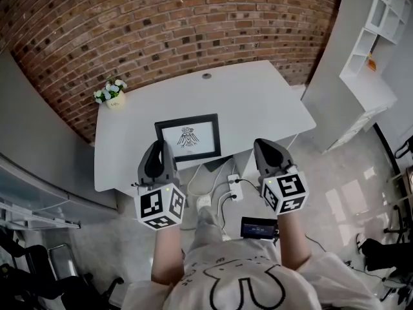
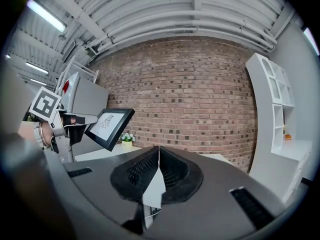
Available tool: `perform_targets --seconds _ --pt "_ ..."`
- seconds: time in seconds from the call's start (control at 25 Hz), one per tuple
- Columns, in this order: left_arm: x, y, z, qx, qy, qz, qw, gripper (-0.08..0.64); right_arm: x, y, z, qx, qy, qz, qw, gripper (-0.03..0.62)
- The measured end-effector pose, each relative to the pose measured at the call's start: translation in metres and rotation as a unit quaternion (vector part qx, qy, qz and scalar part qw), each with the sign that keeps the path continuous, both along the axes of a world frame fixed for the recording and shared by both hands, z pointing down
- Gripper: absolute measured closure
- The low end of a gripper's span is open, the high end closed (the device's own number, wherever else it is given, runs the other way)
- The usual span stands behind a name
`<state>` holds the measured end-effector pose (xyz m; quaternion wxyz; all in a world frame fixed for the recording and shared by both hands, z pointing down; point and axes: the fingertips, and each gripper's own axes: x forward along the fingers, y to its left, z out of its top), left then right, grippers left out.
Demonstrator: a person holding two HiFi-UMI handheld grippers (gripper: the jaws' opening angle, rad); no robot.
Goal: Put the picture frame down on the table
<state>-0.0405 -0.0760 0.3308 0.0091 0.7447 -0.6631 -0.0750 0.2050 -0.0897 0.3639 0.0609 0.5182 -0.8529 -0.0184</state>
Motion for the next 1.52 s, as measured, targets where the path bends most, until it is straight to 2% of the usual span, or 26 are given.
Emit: perform_targets --seconds 0.44,1.12,1.52 --pt "-0.015 -0.051 0.006 -0.006 0.005 -0.008 0.9999 0.489 -0.014 -0.053 0.002 -0.004 0.006 -0.008 1.000 0.574" --pt "-0.062 -0.203 0.016 -0.024 0.024 -0.002 0.9994 0.489 -0.065 -0.196 -0.003 -0.012 0.033 -0.011 0.999 0.574" --pt "-0.091 -0.275 0.032 -0.046 0.031 0.000 0.9984 0.489 -0.094 -0.268 0.007 -0.032 0.046 -0.011 0.998 0.574"
